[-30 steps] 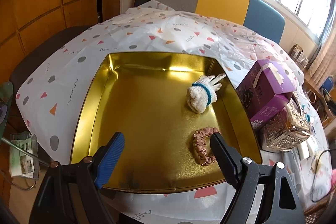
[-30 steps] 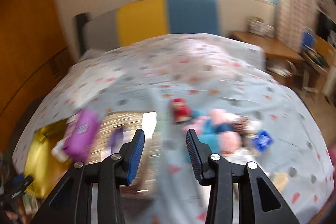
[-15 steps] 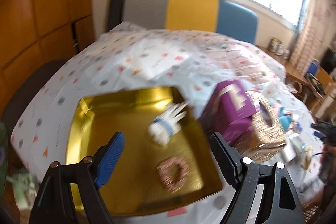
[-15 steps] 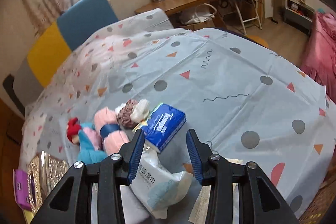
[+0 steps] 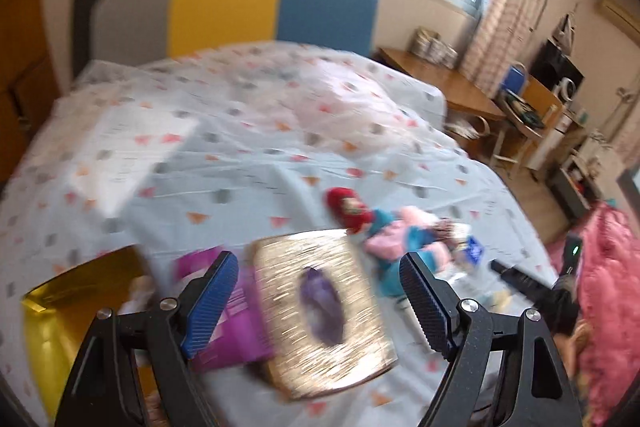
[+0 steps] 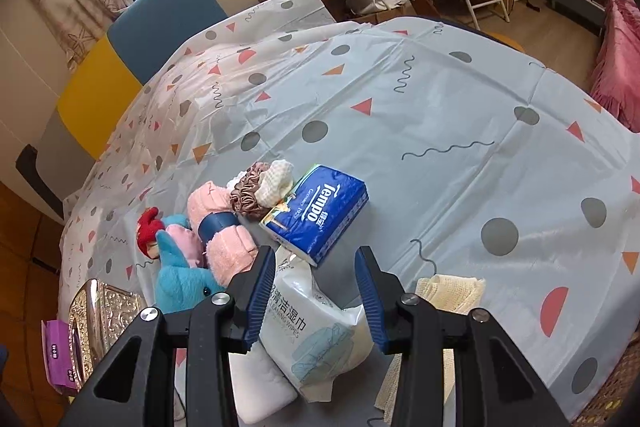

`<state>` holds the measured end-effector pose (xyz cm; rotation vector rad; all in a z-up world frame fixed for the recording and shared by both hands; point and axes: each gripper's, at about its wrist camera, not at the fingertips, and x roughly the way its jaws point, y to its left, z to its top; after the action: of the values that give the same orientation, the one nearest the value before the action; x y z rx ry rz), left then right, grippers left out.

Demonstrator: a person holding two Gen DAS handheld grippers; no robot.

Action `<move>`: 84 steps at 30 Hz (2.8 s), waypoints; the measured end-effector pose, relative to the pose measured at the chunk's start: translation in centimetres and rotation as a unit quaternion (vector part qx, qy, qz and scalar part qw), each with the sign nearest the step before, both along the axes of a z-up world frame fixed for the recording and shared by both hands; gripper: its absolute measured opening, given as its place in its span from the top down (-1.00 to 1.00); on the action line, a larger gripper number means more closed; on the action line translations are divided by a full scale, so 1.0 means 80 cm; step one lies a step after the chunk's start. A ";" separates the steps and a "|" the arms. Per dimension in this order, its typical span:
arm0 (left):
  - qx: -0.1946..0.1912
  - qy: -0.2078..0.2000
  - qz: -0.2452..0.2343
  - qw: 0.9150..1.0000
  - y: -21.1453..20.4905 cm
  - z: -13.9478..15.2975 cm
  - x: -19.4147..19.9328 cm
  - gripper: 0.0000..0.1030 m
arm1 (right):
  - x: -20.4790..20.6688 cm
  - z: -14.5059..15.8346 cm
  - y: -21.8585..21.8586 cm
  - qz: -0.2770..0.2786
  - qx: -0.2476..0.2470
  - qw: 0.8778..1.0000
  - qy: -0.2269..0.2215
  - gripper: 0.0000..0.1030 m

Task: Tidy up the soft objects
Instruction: 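Reach the left gripper to the red plush toy and grasp it, then carry the red toy into the gold tray and release it while the right gripper reaches the wipes pack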

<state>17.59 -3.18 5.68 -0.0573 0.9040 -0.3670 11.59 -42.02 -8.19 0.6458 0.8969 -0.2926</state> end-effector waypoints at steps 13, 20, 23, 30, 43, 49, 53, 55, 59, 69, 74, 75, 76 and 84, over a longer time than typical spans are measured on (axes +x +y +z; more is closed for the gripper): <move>0.049 0.166 0.000 0.985 -0.159 -0.111 0.168 -0.25 | 0.000 -0.003 -0.008 0.010 0.050 0.999 -0.016 0.19; 0.070 0.224 0.033 0.971 -0.184 -0.172 0.215 -0.18 | -0.003 -0.007 -0.014 0.008 0.082 0.996 -0.025 0.19; 0.076 0.248 0.044 0.965 -0.190 -0.196 0.226 -0.18 | -0.005 -0.007 -0.016 0.005 0.088 0.996 -0.028 0.19; 0.072 0.230 0.036 0.970 -0.188 -0.208 0.222 0.64 | -0.010 -0.011 -0.028 -0.017 0.102 0.994 -0.031 0.19; 0.033 0.134 -0.021 0.990 -0.170 -0.111 0.141 0.65 | -0.027 -0.036 -0.057 -0.074 0.155 0.985 -0.011 0.19; 0.010 0.098 -0.040 0.994 -0.156 -0.061 0.107 0.65 | -0.020 -0.056 -0.050 -0.050 0.184 0.982 0.020 0.19; -0.010 0.085 -0.042 0.995 -0.135 -0.040 0.086 0.65 | -0.004 -0.063 -0.028 -0.004 0.172 0.984 0.052 -0.04; -0.014 0.081 -0.043 0.996 -0.124 -0.035 0.076 0.65 | 0.002 -0.060 -0.016 0.020 0.156 0.986 0.056 -0.05; -0.023 0.078 -0.042 0.996 -0.102 -0.030 0.060 0.65 | 0.013 -0.040 0.014 0.067 0.069 0.994 0.055 -0.20; -0.028 0.044 0.010 0.999 -0.005 0.002 0.060 0.65 | 0.030 -0.058 0.063 0.152 -0.023 0.979 0.134 0.00; -0.026 0.017 0.094 0.995 0.097 0.015 0.070 0.65 | 0.030 -0.058 0.064 0.154 -0.027 0.978 0.135 0.02; -0.028 0.016 0.119 0.992 0.127 0.012 0.068 0.65 | 0.030 -0.059 0.064 0.153 -0.025 0.979 0.134 0.01; -0.029 0.016 0.136 0.990 0.148 0.008 0.066 0.65 | 0.030 -0.059 0.063 0.153 -0.025 0.979 0.134 0.01; -0.035 0.063 0.249 0.966 0.303 -0.089 0.005 0.65 | 0.034 -0.064 0.064 0.151 -0.021 0.979 0.135 -0.01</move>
<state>17.99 21.07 -1.44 -0.3706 0.9662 0.0763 14.32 -36.92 -13.27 0.4273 1.2314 -0.1258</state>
